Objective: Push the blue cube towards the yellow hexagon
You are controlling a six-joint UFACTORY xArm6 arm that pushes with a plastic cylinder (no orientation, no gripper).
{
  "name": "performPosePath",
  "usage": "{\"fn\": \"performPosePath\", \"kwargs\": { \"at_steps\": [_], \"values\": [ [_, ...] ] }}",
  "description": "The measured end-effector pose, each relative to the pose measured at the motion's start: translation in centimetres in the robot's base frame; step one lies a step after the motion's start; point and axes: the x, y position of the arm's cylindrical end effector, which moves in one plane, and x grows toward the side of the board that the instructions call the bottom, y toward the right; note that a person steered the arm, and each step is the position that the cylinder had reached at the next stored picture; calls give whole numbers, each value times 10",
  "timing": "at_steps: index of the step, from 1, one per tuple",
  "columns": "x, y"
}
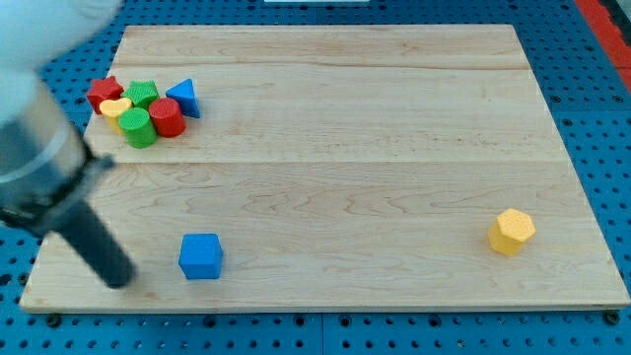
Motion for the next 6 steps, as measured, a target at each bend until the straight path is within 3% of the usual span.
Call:
{"fn": "performPosePath", "kwargs": {
  "at_steps": [1,2,3,5,6],
  "values": [
    [-35,63],
    [-44,84],
    [-49,187],
    [-33,247],
    [-35,304]
  ]
}}
